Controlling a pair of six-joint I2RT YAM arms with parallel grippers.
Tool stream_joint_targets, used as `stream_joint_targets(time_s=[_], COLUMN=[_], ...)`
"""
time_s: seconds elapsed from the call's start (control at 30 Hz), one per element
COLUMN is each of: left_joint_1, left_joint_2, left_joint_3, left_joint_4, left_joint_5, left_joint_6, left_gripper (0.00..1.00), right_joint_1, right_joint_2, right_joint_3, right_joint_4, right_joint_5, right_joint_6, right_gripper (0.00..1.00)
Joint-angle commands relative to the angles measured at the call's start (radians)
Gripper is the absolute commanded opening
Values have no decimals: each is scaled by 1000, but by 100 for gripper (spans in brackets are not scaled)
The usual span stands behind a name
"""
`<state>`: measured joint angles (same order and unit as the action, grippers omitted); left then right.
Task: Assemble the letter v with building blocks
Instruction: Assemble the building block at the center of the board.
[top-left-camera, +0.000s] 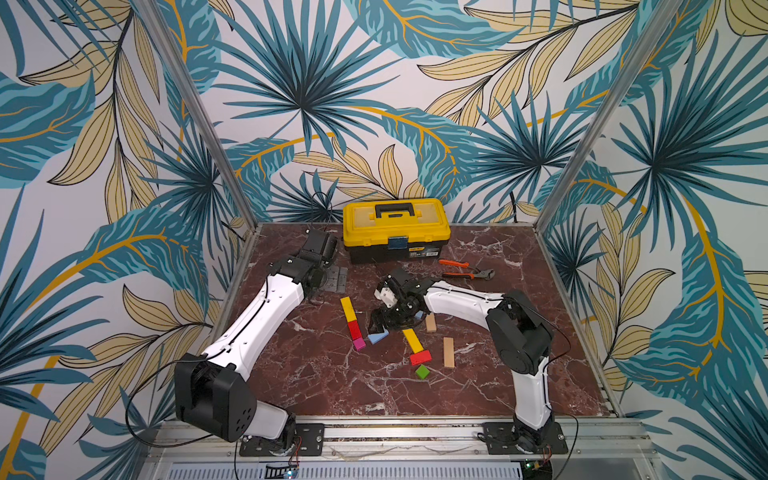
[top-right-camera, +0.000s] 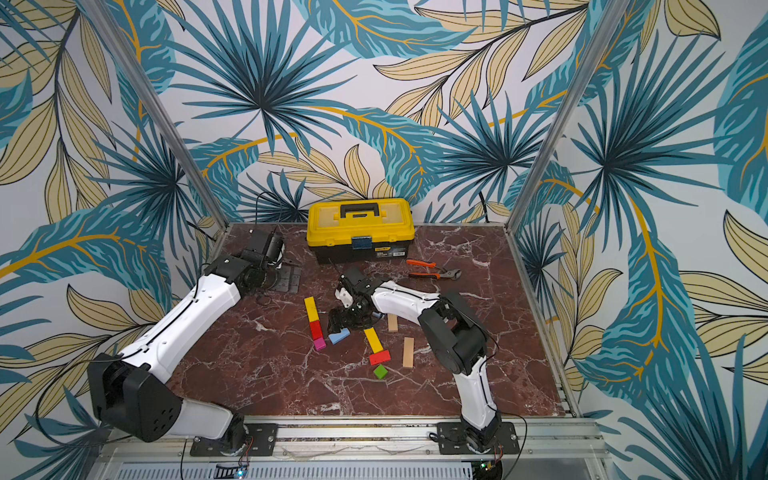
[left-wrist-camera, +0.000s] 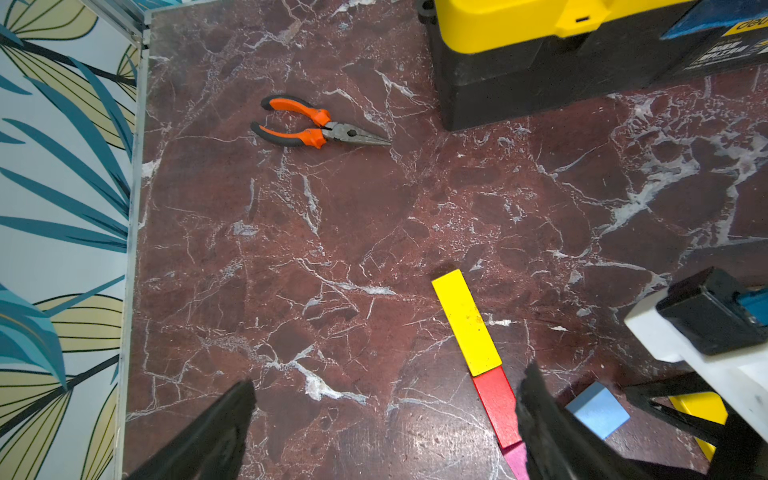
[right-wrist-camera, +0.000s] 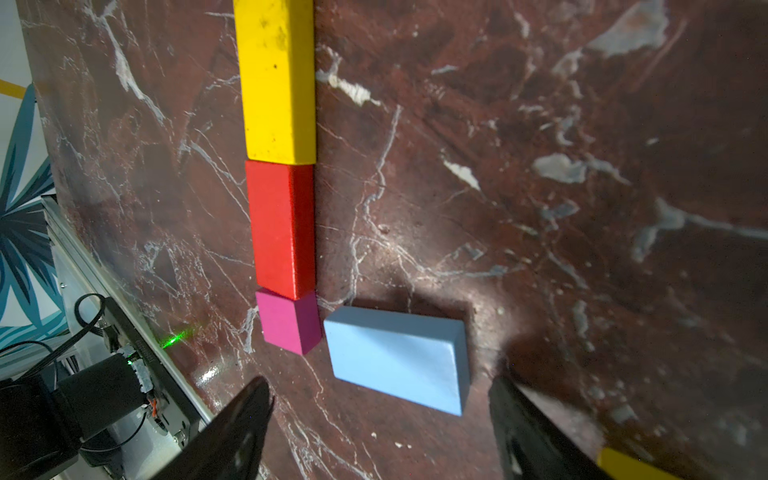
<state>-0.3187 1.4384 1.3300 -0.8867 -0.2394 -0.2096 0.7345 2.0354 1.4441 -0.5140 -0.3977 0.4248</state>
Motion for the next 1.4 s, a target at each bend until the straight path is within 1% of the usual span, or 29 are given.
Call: stream_joint_targets(time_s=[0.0,0.63,1.37], left_joint_1=[7,9,9], left_joint_2=[5,6,5], left_joint_3=[-12,-12,-12], left_joint_4=[15,14,15], left_joint_5=[-1,-1,0], left_joint_6=[6,8,9], left_gripper=[99,99,99], right_joint_1=[-2,8,25], right_joint_2=[30,74,86], right_joint_3=[19,53,62], right_joint_4=[-18,-18,-13], right_joint_5=[-7,-45,-47], right_joint_6=[-20,-23,-10], right_gripper=[84,84,84])
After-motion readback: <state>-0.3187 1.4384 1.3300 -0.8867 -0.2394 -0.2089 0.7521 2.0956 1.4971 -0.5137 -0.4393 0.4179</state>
